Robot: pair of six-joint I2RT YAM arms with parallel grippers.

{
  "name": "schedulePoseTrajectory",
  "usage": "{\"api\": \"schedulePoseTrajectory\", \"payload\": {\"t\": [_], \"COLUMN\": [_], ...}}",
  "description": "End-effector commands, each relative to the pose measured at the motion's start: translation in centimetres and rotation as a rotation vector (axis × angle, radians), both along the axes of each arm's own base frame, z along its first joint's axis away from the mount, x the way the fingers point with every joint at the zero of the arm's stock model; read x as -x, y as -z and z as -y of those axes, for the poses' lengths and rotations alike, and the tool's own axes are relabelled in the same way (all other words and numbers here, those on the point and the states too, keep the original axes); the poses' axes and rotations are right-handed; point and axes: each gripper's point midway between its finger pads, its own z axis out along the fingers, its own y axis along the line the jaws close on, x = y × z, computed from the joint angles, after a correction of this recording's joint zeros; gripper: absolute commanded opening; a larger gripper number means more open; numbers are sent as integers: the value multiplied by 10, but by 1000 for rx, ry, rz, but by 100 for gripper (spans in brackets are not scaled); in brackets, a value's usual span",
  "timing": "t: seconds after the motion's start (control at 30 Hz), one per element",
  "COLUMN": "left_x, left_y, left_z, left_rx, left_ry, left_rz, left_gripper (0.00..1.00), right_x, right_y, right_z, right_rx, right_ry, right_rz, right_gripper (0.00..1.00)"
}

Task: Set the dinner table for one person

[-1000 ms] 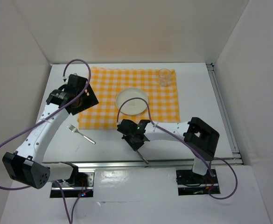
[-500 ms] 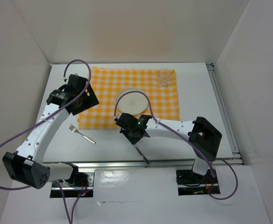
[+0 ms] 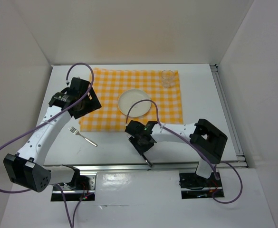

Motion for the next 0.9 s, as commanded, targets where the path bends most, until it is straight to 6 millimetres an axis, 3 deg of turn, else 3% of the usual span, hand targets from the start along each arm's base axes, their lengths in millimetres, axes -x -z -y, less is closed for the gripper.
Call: {"api": "schedulePoseTrajectory", "payload": {"t": [0.0, 0.37, 0.73, 0.87], "left_x": [0, -1, 0, 0], "left_y": [-8, -5, -8, -8], "left_z": [2, 1, 1, 1], "left_rx": [27, 22, 24, 24], "left_ry": [-1, 7, 7, 7], "left_rz": [34, 34, 42, 42], "left_gripper": [91, 91, 91, 91], "right_x": [-1, 4, -6, -2], "right_y": [-8, 1, -29, -22], "right_z": [-14, -22, -42, -44], "right_rx": [-86, -95, -135, -104], "right_ry": [23, 66, 57, 75], "right_rz": [15, 16, 67, 42], "right_gripper": [49, 48, 46, 48]}}
